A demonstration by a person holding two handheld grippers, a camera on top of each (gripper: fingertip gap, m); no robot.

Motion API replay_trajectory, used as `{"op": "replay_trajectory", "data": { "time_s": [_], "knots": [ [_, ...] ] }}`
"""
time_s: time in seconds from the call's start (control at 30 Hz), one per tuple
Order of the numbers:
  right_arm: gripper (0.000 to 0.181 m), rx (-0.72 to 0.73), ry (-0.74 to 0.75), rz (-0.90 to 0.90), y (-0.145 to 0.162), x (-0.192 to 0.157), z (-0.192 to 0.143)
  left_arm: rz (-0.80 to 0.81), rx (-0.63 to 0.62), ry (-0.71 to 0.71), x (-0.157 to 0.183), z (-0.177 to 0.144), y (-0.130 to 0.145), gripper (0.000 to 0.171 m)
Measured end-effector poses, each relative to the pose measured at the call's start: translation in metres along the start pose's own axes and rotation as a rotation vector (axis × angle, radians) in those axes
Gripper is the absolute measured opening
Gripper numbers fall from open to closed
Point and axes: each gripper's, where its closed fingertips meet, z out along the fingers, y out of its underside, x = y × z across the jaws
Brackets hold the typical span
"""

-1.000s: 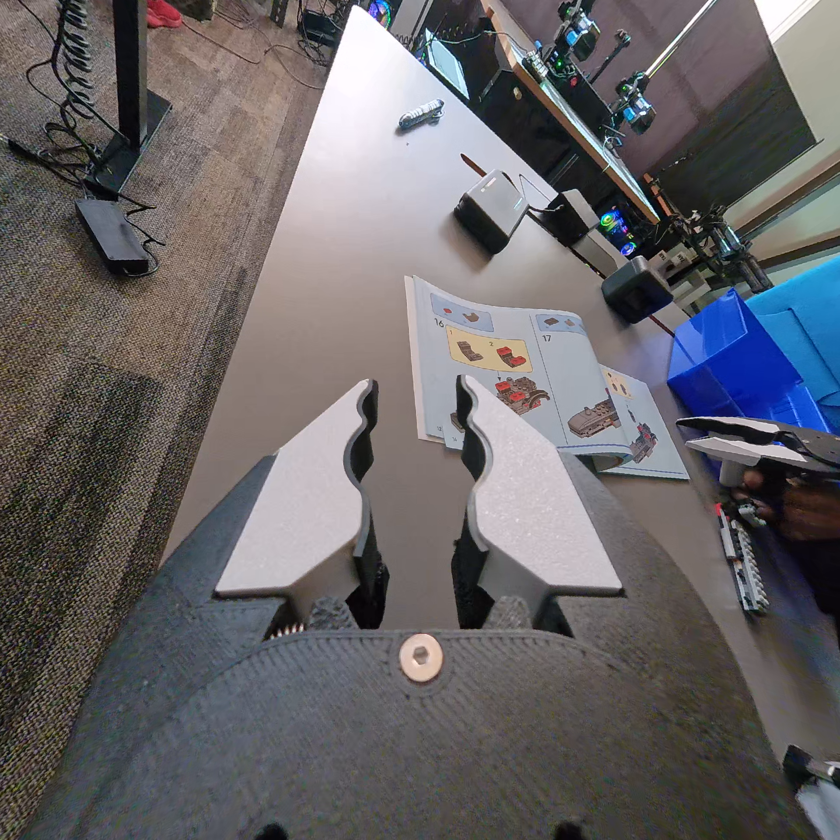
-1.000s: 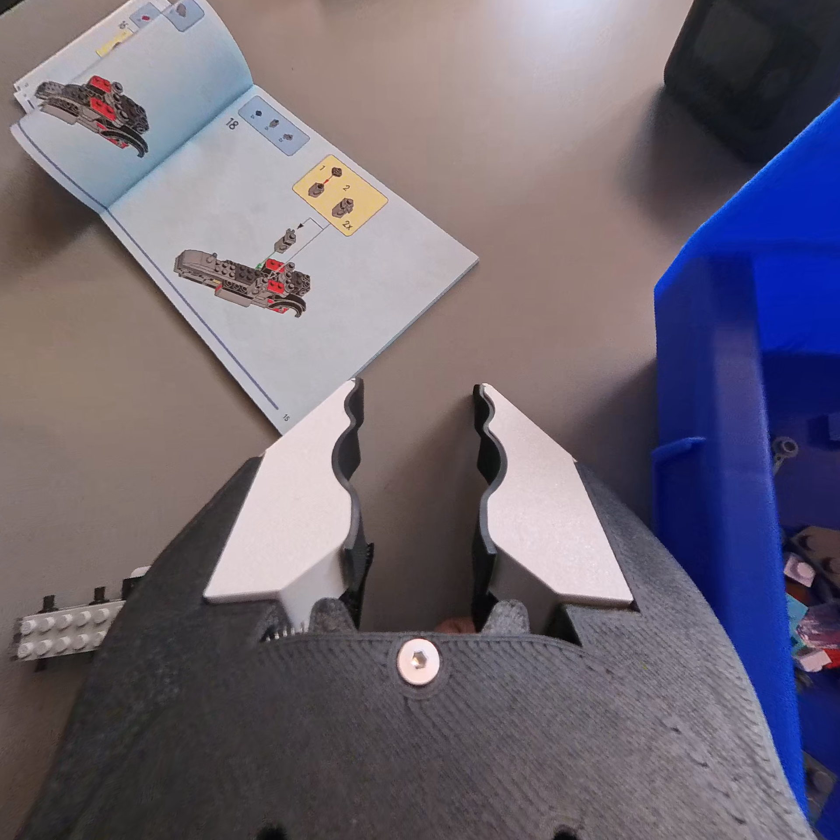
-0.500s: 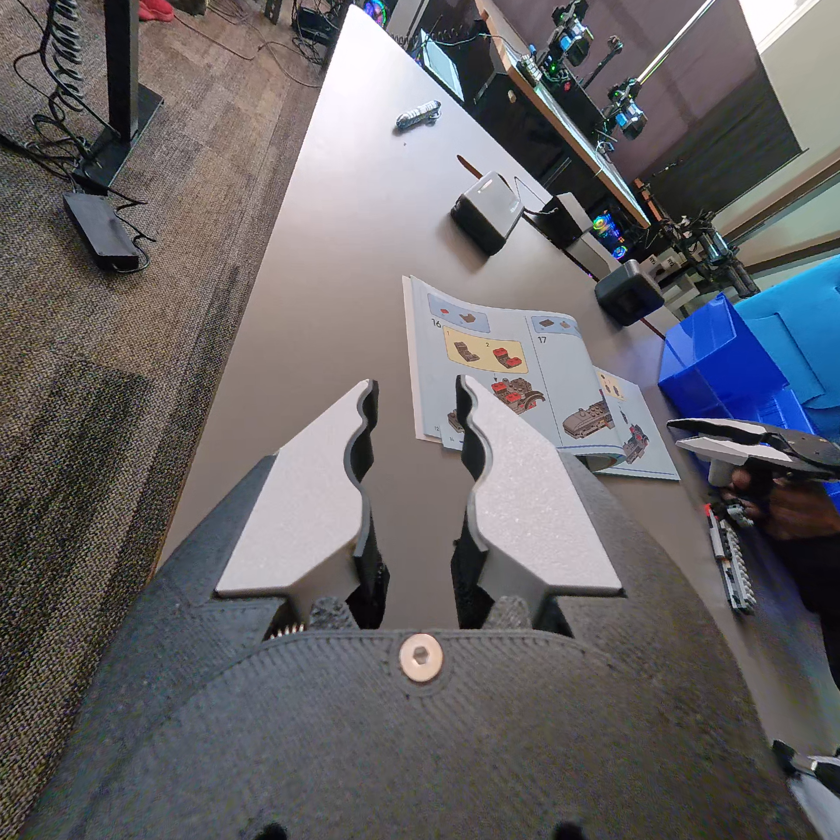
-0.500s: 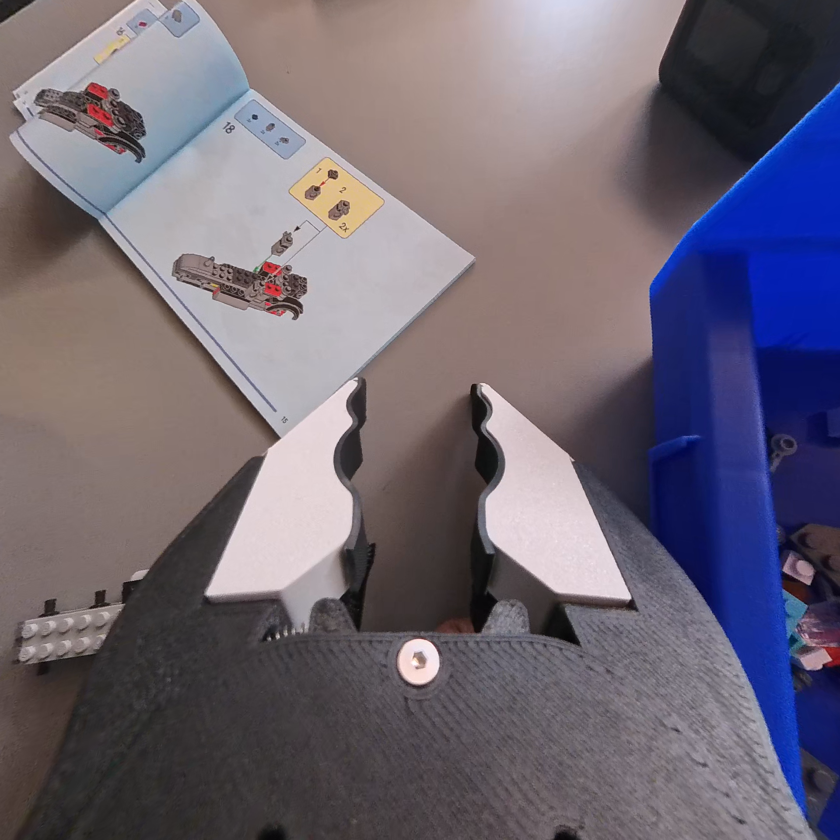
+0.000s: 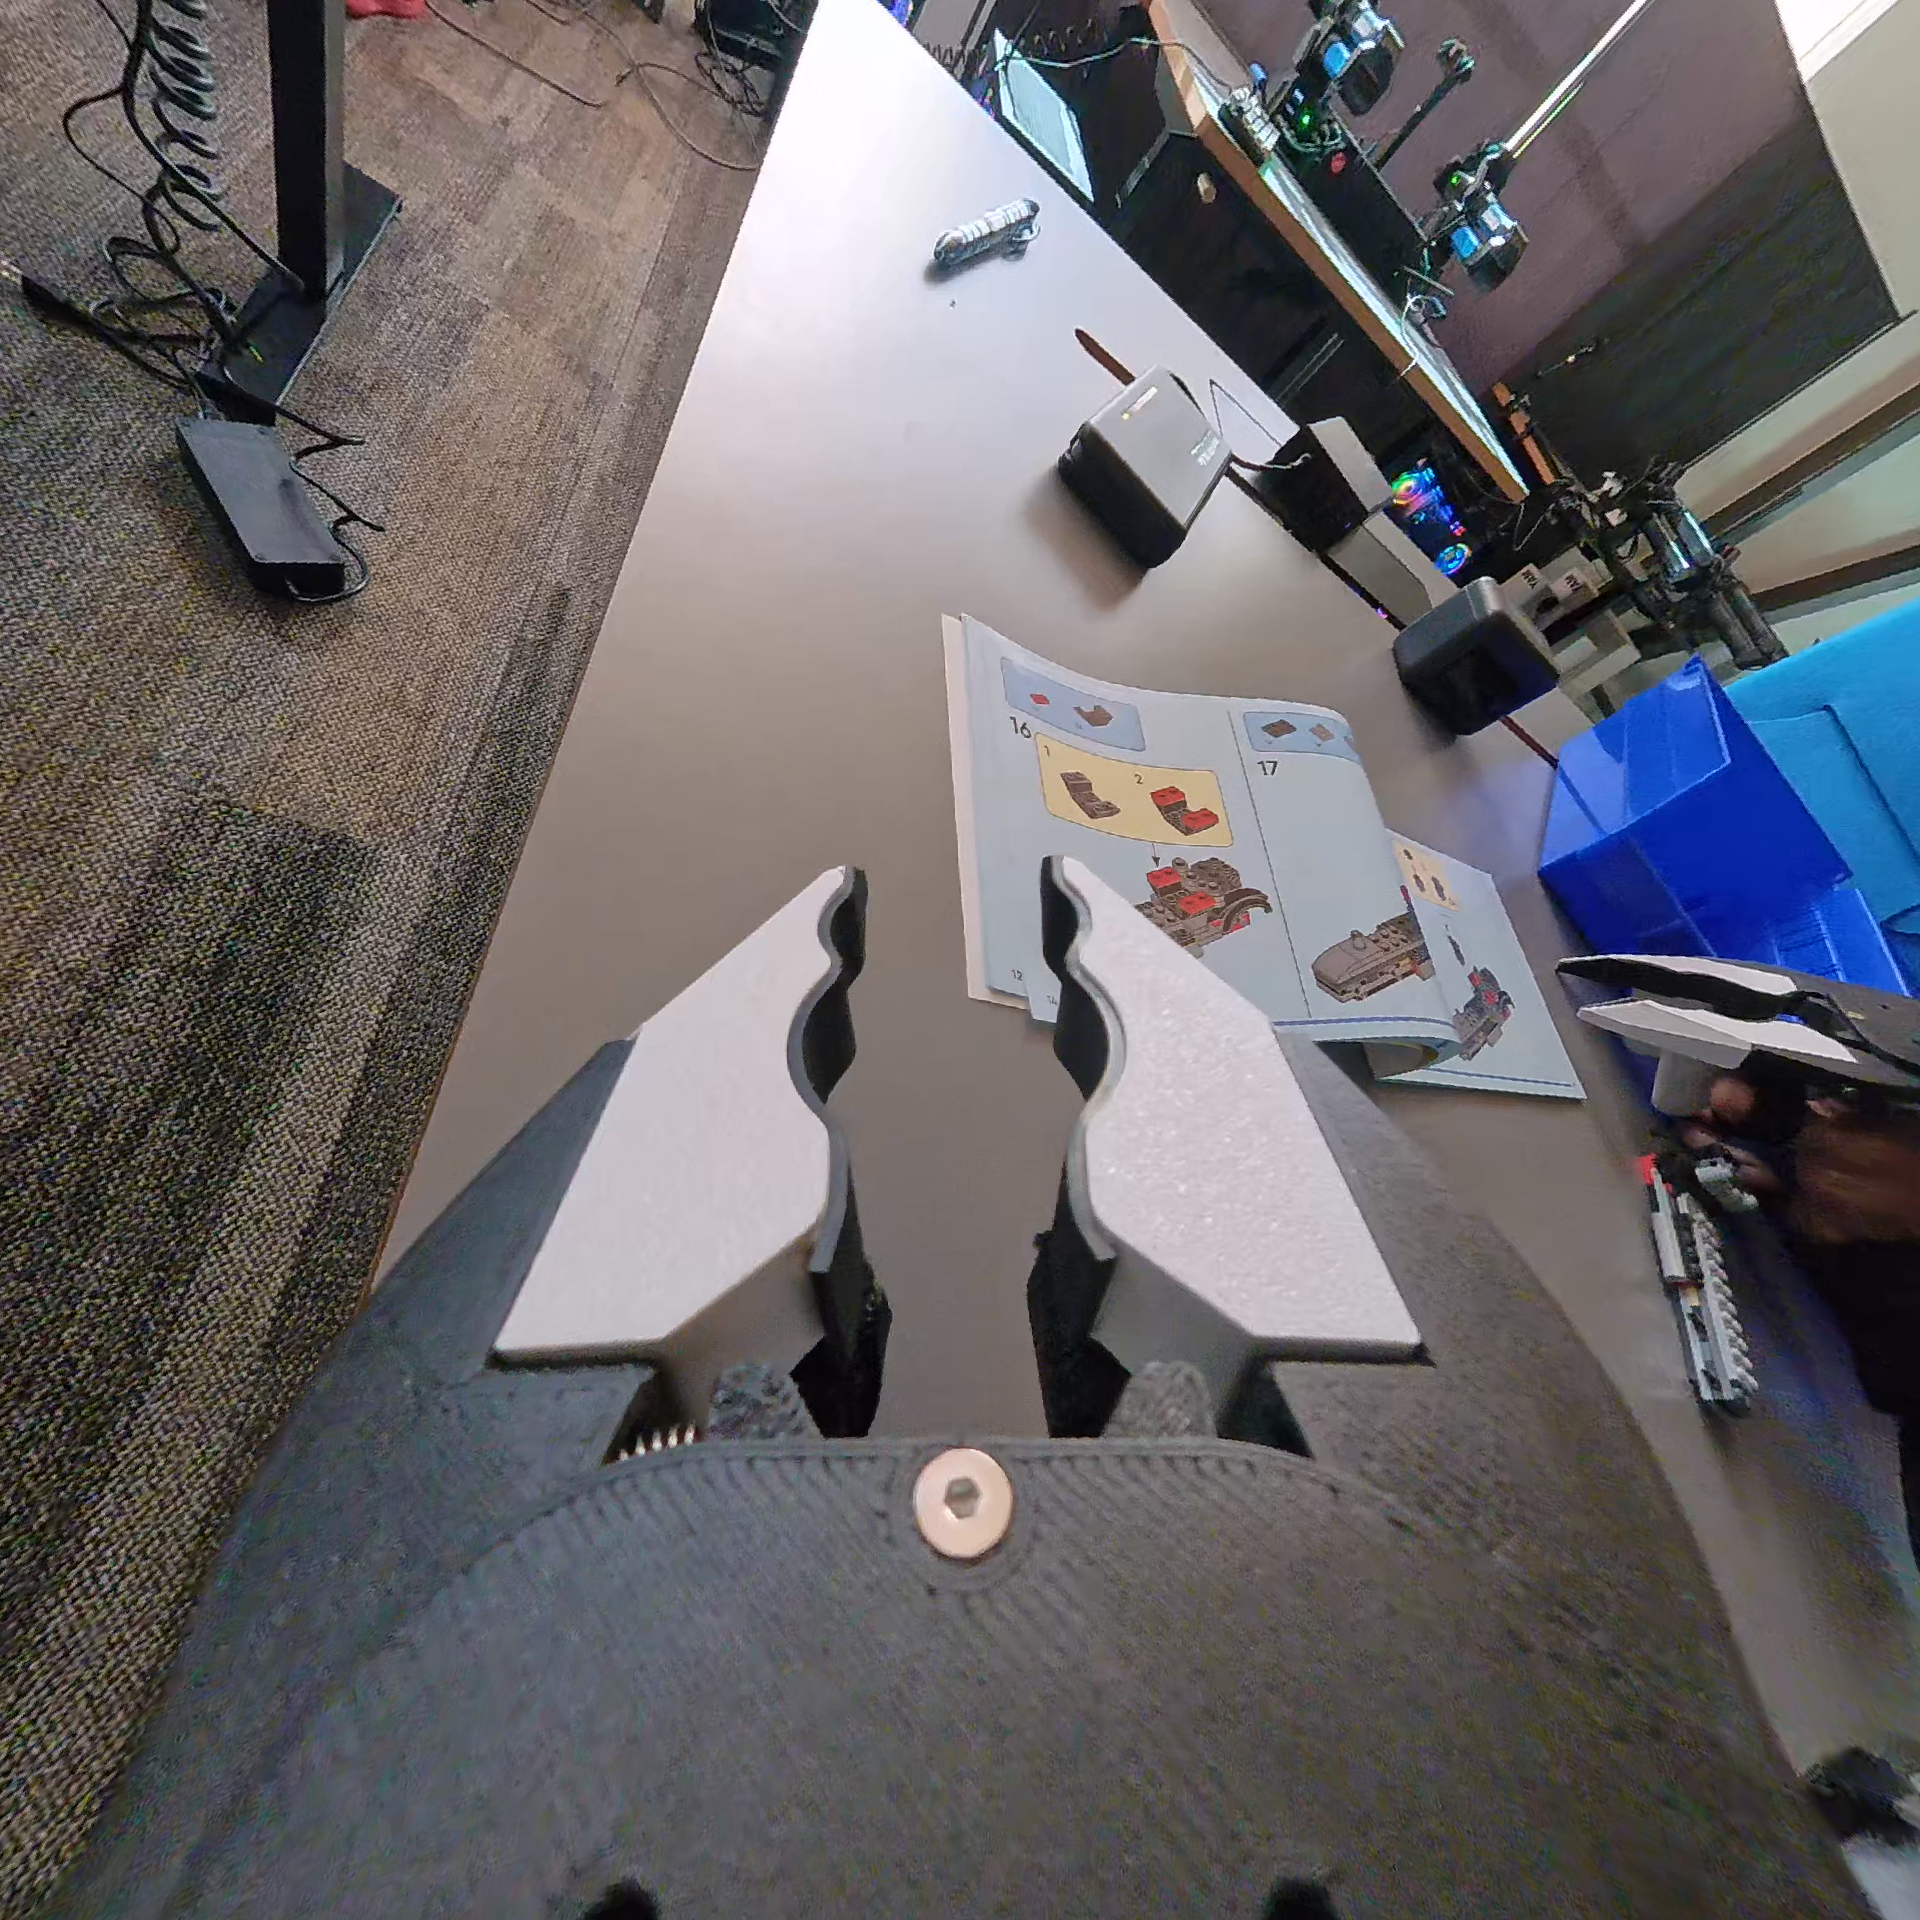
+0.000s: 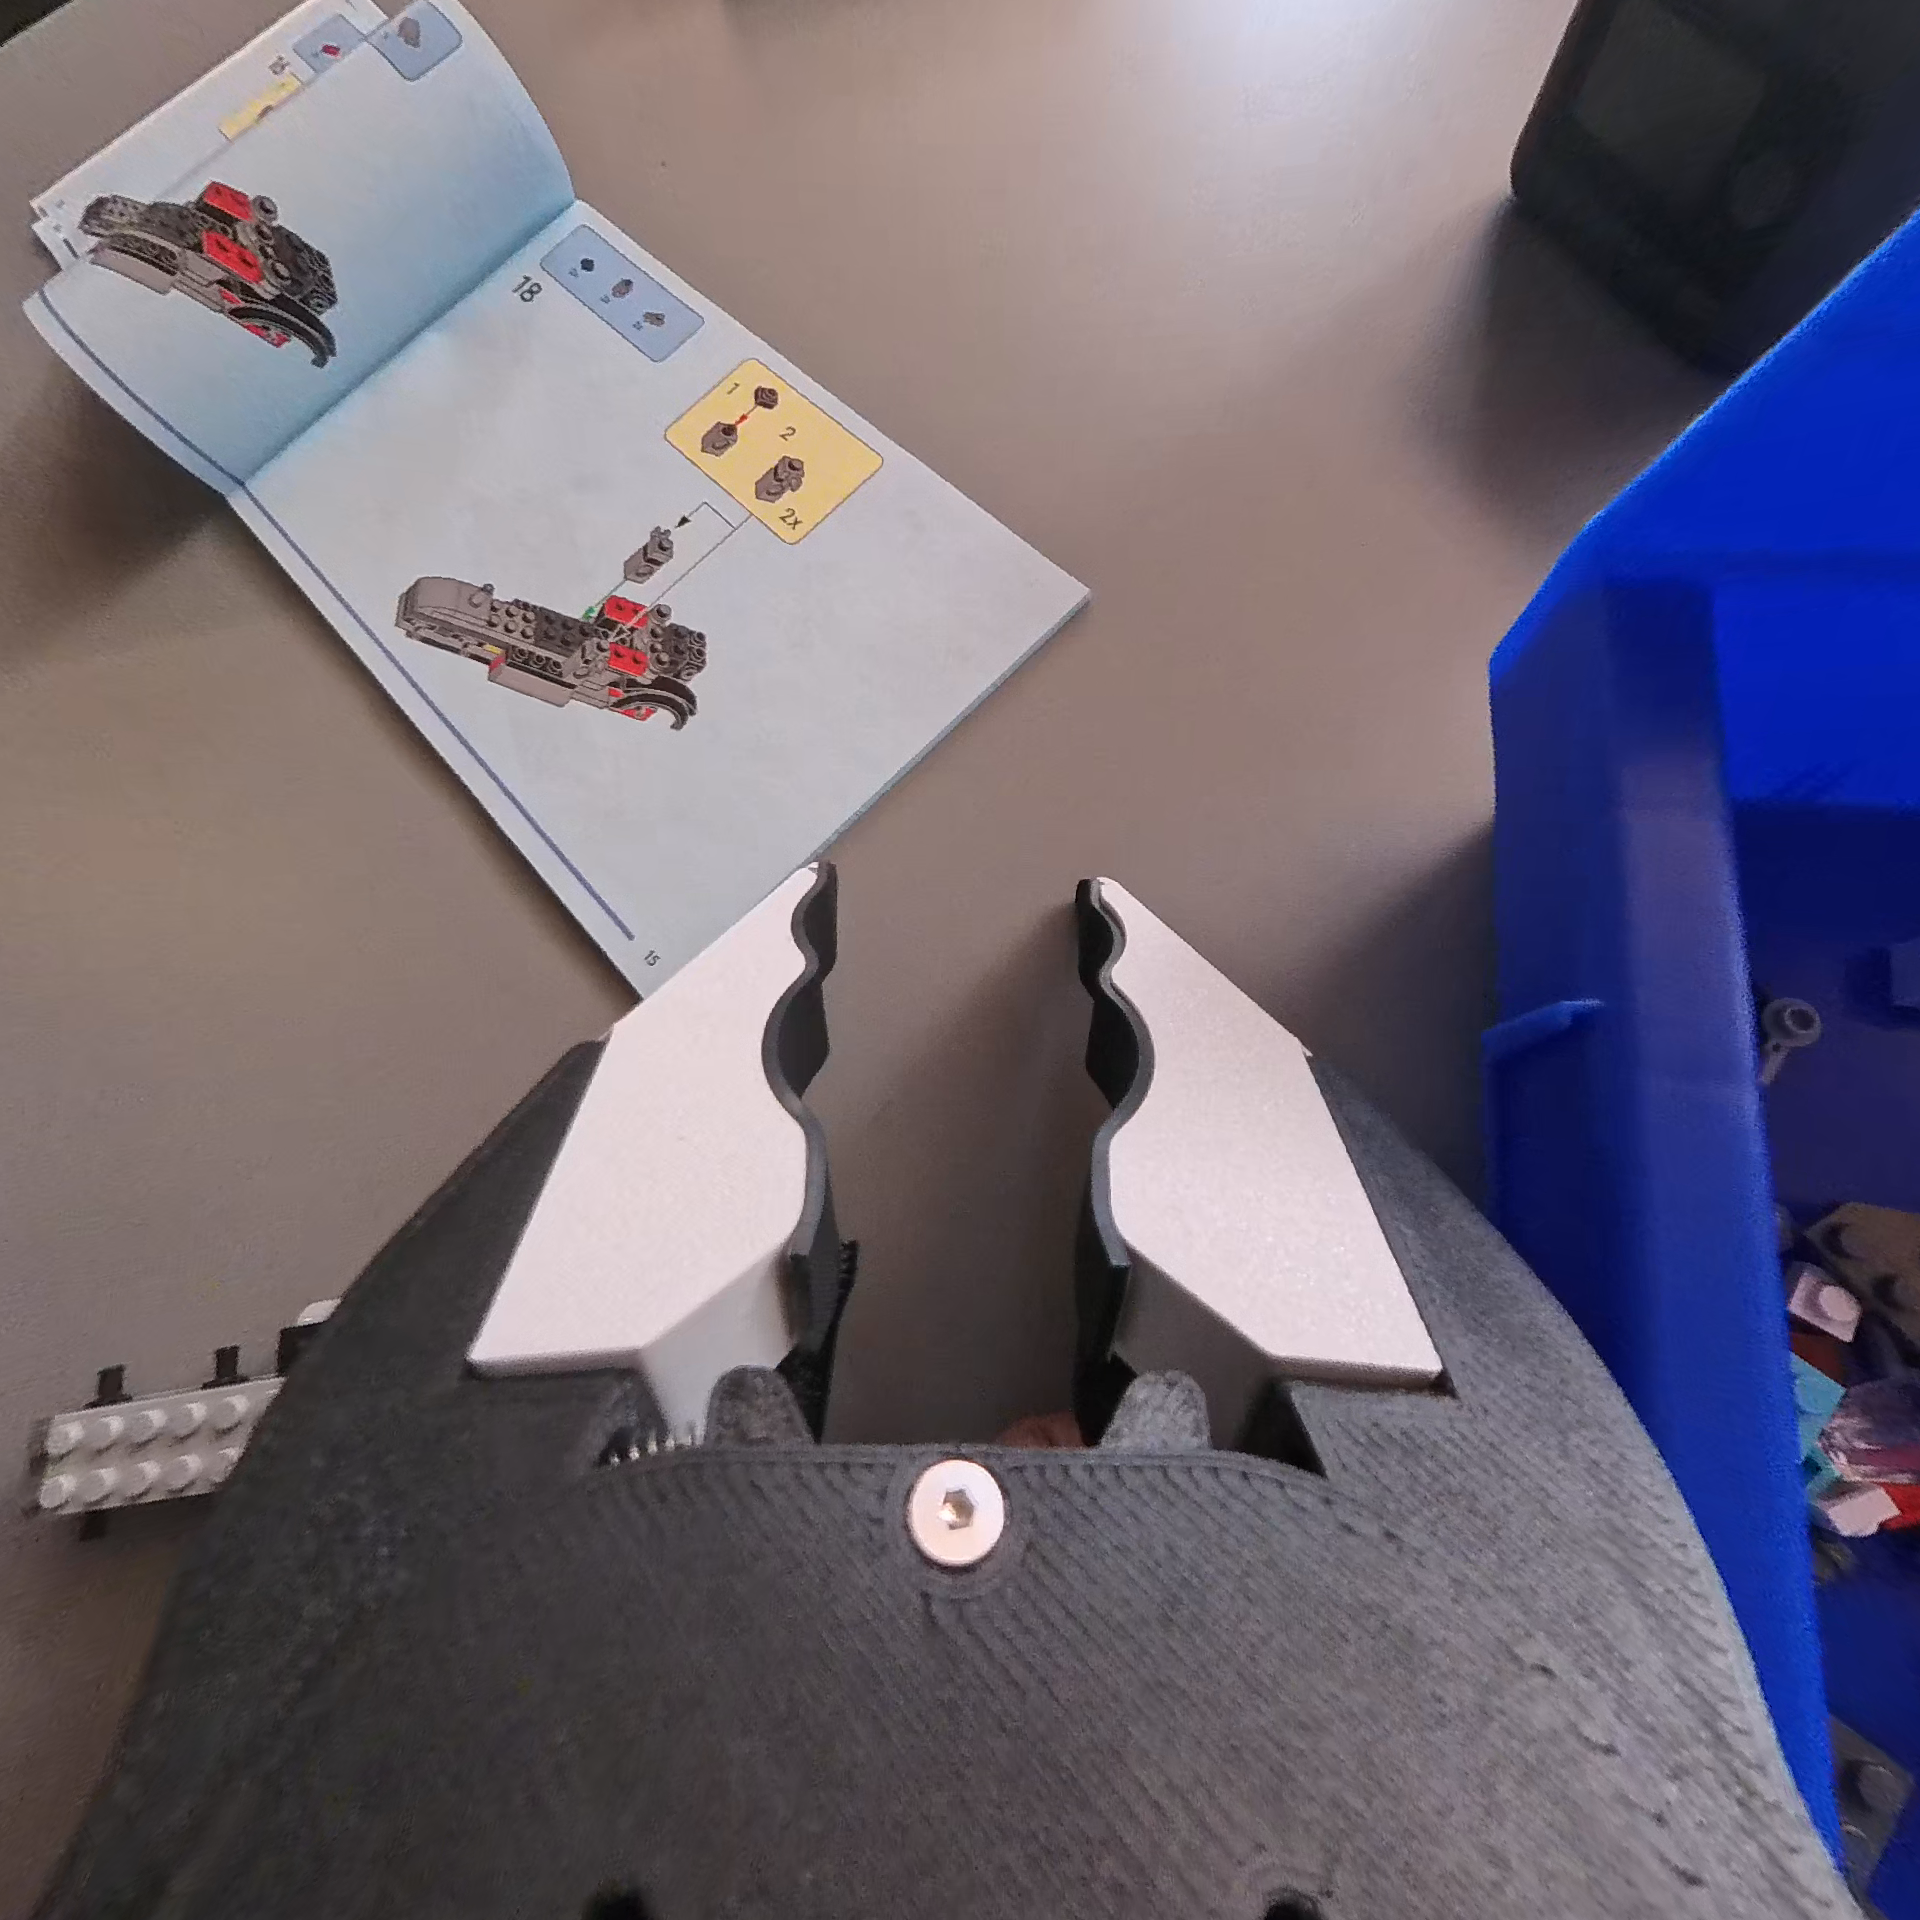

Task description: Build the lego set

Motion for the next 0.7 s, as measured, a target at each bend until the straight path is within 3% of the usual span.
{"op": "replay_trajectory", "data": {
  "time_s": [0.27,0.53,0.7],
  "knots": [
    [0.049,0.062,-0.019,-0.013,-0.007,-0.003,-0.006,0.034,-0.036,-0.024,-0.001,0.005,0.004,0.034],
    [0.049,0.406,-0.040,-0.016,-0.035,-0.009,-0.053,0.042,-0.056,-0.031,-0.001,0.007,0.006,0.034],
    [0.050,0.519,-0.020,-0.005,-0.024,-0.022,-0.089,0.073,-0.077,-0.019,0.003,0.009,0.009,0.034]
  ]
}}
